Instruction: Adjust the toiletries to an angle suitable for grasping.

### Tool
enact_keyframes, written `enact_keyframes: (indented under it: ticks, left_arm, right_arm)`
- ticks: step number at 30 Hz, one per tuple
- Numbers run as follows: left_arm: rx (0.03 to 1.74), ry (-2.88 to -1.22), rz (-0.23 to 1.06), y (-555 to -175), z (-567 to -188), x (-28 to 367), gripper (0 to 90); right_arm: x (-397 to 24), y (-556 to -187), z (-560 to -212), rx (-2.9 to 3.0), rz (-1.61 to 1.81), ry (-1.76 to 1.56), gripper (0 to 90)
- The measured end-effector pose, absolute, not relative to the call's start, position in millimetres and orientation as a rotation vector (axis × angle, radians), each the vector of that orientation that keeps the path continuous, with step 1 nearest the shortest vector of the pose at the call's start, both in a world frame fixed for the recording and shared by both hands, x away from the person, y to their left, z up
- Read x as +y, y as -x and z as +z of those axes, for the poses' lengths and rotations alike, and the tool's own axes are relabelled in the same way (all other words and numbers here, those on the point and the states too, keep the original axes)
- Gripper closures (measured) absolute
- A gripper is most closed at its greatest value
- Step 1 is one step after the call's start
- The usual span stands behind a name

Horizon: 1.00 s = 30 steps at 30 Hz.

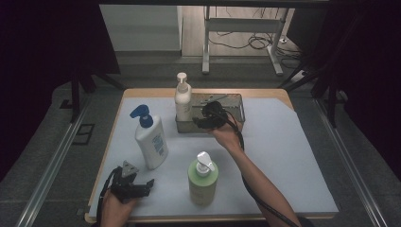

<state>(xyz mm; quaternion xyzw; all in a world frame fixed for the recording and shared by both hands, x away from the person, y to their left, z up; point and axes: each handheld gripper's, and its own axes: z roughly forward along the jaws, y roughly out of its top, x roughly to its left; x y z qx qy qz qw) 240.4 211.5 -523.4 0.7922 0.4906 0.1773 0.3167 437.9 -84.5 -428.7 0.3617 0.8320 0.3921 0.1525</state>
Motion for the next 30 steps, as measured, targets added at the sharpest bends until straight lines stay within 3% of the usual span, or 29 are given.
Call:
enact_keyframes:
  ticks: [25, 30]
  left_arm:
    - [1.295, -2.084, 0.462, -241, -523, 211, 12.2]
    - [1.292, -2.085, 0.465, -241, -523, 212, 12.2]
  right_arm:
    - [-123, -403, -417, 2.455, 1.167, -0.927, 28.9]
    - [-133, -394, -414, 2.439, 1.178, -0.928, 21.0]
